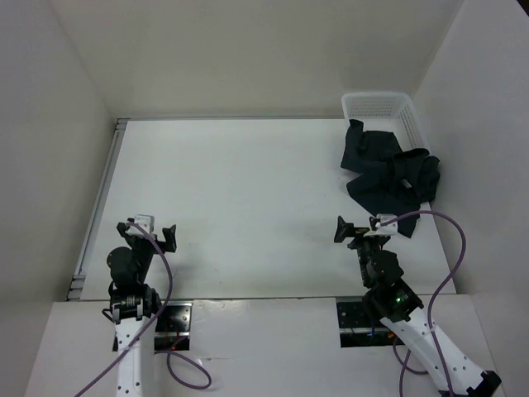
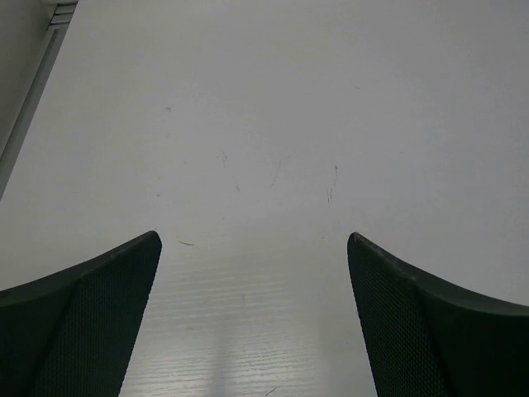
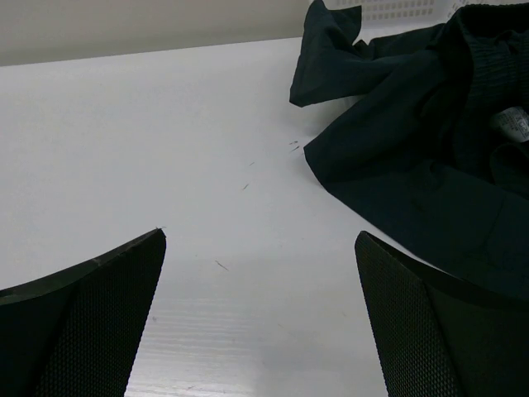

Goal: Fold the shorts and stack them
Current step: Grab the shorts from the pile

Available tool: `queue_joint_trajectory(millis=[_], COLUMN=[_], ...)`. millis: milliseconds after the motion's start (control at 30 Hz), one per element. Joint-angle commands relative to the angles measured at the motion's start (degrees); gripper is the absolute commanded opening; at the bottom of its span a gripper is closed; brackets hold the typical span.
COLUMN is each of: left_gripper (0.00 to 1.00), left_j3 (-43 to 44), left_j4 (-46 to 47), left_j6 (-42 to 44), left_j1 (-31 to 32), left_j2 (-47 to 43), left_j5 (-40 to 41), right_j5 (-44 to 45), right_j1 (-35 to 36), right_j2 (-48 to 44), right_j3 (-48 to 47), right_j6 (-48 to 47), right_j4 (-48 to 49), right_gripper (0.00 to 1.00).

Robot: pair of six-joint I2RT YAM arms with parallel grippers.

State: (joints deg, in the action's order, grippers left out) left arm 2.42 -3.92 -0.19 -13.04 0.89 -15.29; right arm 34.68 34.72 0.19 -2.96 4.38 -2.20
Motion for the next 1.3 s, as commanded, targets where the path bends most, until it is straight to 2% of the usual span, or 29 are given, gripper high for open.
queue_joint_trajectory(millis=[0, 167, 200, 233, 267, 300, 333, 367, 400, 433, 467, 533, 567, 633, 667, 700, 733, 767, 800, 833, 867, 900, 933, 1000, 1033, 1100, 1133, 1200, 1267], left_gripper=[1.00, 1.00, 1.00, 1.00, 1.00, 1.00, 1.00, 1.00, 1.00, 1.00, 1.00, 1.00, 1.00, 1.00, 1.00, 1.00, 1.00, 1.00, 1.00, 1.00, 1.00, 1.00, 1.00, 1.00, 1.00, 1.00, 1.00, 1.00, 1.00], left_j3=[-1.8, -1.8, -1.1, 0.4, 0.4, 1.0, 1.7, 1.7, 1.7, 2.2, 0.8, -1.4, -1.4, -1.4, -0.4, 0.6, 3.9, 6.1, 8.7, 12.0, 19.5, 23.6, 28.1, 37.8, 46.9, 53.0, 55.7, 56.3, 56.3], left_j4=[1.7, 1.7, 1.7, 0.2, -2.2, -3.2, -5.3, -7.6, -14.7, -16.3, -8.8, -2.2, 3.1, 8.7, 15.0, 16.7, 17.2, 17.2, 16.5, 14.1, 13.1, 12.5, 9.1, 3.7, -2.4, -7.2, -9.9, -10.0, -10.0], left_j6=[0.2, 0.2, 0.2, 0.2, 0.2, 0.2, 0.2, 0.2, 0.2, 0.2, 0.2, 0.2, 0.2, 0.2, 0.2, 0.2, 0.2, 0.2, 0.2, 0.2, 0.2, 0.2, 0.2, 0.2, 0.2, 0.2, 0.2, 0.2, 0.2], left_j1=[0.1, 0.1, 0.1, 0.1, 0.1, 0.1, 0.1, 0.1, 0.1, 0.7, 1.3, 1.9, 2.6, 3.7, 4.5, 6.5, 7.7, 8.9, 11.7, 13.2, 14.7, 16.4, 19.7, 21.7, 21.7, 21.1, 21.7, 23.0, 24.8], left_j2=[-2.6, -2.6, -2.6, -2.6, -2.6, -2.6, -2.6, -2.6, -2.6, -2.6, -2.6, -2.6, -2.6, -2.6, -0.1, 2.3, 9.1, 13.5, 18.3, 28.8, 34.0, 39.0, 49.0, 59.3, 68.7, 75.5, 79.1, 81.2, 81.7], left_j5=[-0.2, -0.9, -2.4, -11.0, -19.1, -23.6, -34.1, -38.2, -43.5, -46.6, -46.0, -44.8, -44.8, -45.6, -46.1, -46.1, -44.8, -40.9, -38.2, -34.9, -28.1, -24.6, -20.8, -13.3, -13.3, -14.8, -15.7, -17.3, -17.3], right_j5=[0.0, 0.0, -5.6, -11.4, -19.4, -26.6, -38.1, -44.1, -48.9, -47.8, -47.2, -45.9, -47.8, -53.0, -53.8, -53.8, -50.4, -47.0, -42.9, -38.2, -29.2, -26.2, -25.1, -26.6, -27.6, -28.5, -27.3, -26.8, -26.8], right_j1=[-0.4, -0.4, -0.4, -0.4, -0.4, -0.4, -0.4, -0.4, -0.4, -0.4, -0.4, -0.4, -0.4, -2.3, -2.8, -2.8, -3.6, -3.6, -3.6, -3.6, -4.7, -6.1, -8.5, -19.7, -24.4, -36.4, -39.3, -44.4, -46.4], right_j2=[-0.9, -0.9, -0.9, -0.9, -0.9, -0.9, -0.9, -0.9, -0.9, -0.9, -0.9, -0.9, -0.9, 0.9, 2.1, 6.2, 9.4, 13.1, 22.1, 27.1, 32.0, 42.3, 47.2, 55.8, 61.9, 65.4, 67.4, 69.2, 72.8], right_j3=[3.0, 3.0, 3.0, 2.2, 2.2, 1.5, 1.5, 2.3, 2.8, 2.8, 2.8, 2.3, 3.1, 1.7, 0.7, -2.8, -5.0, -7.4, -12.6, -15.5, -18.6, -26.1, -30.4, -40.9, -43.3, -47.6, -48.4, -50.0, -50.7], right_j6=[-0.7, -1.5, -3.9, -7.9, -24.3, -31.6, -38.0, -66.8, -85.3, -98.2, -102.3, -99.5, -96.4, -95.3, -95.3, -93.9, -91.9, -89.2, -86.1, -76.9, -71.1, -65.3, -54.9, -44.0, -36.3, -30.6, -26.7, -25.1, -23.8], right_j4=[0.7, 1.2, 1.2, 1.2, 1.2, 1.2, 1.2, -1.6, -7.3, -15.9, -13.7, -5.5, 7.5, 15.2, 16.3, 16.3, 16.3, 16.3, 16.3, 16.3, 13.1, 8.9, 3.7, -5.5, -6.7, -6.7, -6.7, -8.4, -11.3], right_gripper=[1.00, 1.00, 1.00, 1.00, 1.00, 1.00, 1.00, 1.00, 1.00, 1.00, 1.00, 1.00, 1.00, 1.00, 1.00, 1.00, 1.00, 1.00, 1.00, 1.00, 1.00, 1.00, 1.00, 1.00, 1.00, 1.00, 1.00, 1.00, 1.00])
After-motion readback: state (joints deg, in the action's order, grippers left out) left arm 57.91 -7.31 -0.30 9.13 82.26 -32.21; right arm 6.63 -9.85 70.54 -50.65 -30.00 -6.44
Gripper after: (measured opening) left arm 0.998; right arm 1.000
